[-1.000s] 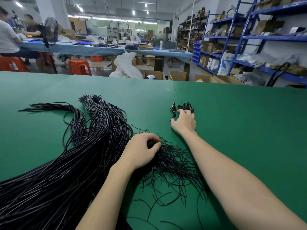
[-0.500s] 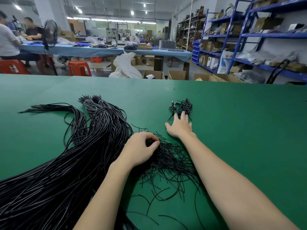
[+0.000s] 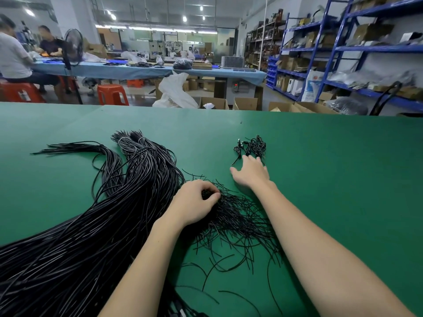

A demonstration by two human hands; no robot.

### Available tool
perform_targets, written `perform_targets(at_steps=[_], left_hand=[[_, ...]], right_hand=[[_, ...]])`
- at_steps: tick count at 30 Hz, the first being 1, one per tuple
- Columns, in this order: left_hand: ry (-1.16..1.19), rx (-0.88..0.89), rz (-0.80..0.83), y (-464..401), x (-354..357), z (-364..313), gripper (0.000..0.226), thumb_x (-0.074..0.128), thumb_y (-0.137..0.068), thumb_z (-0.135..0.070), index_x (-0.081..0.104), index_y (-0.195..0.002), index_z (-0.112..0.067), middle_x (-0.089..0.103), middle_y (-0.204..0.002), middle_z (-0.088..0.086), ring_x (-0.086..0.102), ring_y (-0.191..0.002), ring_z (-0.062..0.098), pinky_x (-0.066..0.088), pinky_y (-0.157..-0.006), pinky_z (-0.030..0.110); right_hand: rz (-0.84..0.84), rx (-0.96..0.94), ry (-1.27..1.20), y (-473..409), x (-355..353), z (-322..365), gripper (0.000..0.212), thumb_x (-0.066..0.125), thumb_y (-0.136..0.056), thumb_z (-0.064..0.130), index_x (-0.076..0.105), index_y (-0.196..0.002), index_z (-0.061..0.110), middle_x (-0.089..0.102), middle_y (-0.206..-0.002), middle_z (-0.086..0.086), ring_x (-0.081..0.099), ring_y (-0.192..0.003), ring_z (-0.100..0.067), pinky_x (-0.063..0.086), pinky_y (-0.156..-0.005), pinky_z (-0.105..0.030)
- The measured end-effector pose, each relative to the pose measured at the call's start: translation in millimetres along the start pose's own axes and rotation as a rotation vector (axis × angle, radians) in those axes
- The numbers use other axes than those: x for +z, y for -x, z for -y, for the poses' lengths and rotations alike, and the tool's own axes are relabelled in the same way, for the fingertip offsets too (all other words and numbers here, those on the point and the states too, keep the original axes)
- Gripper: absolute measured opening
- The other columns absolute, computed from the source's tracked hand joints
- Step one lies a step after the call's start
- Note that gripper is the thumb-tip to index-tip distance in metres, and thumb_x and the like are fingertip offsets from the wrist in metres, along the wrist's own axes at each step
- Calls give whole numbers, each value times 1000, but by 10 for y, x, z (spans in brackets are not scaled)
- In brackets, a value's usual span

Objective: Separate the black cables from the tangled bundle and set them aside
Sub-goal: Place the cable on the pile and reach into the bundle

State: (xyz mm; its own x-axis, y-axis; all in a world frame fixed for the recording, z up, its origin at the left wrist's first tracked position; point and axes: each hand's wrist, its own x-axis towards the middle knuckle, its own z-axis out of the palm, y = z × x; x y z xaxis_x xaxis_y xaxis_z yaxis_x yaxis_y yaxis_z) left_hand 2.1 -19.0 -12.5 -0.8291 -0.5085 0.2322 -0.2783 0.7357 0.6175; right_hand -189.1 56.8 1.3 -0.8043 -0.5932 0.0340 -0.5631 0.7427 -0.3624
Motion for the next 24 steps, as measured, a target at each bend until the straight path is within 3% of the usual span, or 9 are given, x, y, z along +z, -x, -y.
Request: perform_targets(at_steps=[3,5,10,15,19,24], left_hand=[[-16,16,-8,-5,3,-1,15,65,-93,-36,76,-101,-33,71,-110,-15,61,-108,7,47,-99,31],[-18,30,-17,-2,0,-9,15,66,-93,-34,77,-102,-30,72,-110,-14,61,-106,6,46,-97,26],[-25,21,-16,26,-15,-47,17,65,-92,-34,77,-104,-29,72,-110,-13,62,-107,7,47,-97,27],[10,22,-53,27,-31,-80,17,64,-94,-33,77,-102,-28,72,-103,-12,63,-101,8,48,-93,27],[-1,-27,-116,10,-53,-104,22,60,-95,-41,77,-99,-27,71,-104,-5,63,-103,17,48,-95,36],[-241,-205,-349,19,-132,-67,31,50,-99,-36,74,-99,-18,70,-103,6,58,-105,31,49,-82,38]], right_hand=[[-31,-63,-185,275,-30,-4,51,53,-101,38,50,-147,16,50,-152,-8,47,-137,-26,42,-108,-40],[-55,-102,-328,503,-22,-10,38,56,-99,35,62,-134,21,60,-140,-2,59,-122,-21,45,-100,-34],[-145,-147,-501,965,159,3,22,60,-97,34,73,-113,27,72,-118,8,63,-112,-12,47,-93,-27],[-221,-192,-489,1097,240,42,21,59,-97,33,74,-110,26,74,-112,7,64,-110,-14,52,-95,-33],[-213,-183,-488,1104,255,53,22,58,-97,32,73,-112,26,72,-113,7,62,-112,-13,51,-94,-31],[-191,-188,-481,1115,285,94,21,56,-98,32,72,-112,30,69,-115,7,59,-110,-10,44,-89,-25]])
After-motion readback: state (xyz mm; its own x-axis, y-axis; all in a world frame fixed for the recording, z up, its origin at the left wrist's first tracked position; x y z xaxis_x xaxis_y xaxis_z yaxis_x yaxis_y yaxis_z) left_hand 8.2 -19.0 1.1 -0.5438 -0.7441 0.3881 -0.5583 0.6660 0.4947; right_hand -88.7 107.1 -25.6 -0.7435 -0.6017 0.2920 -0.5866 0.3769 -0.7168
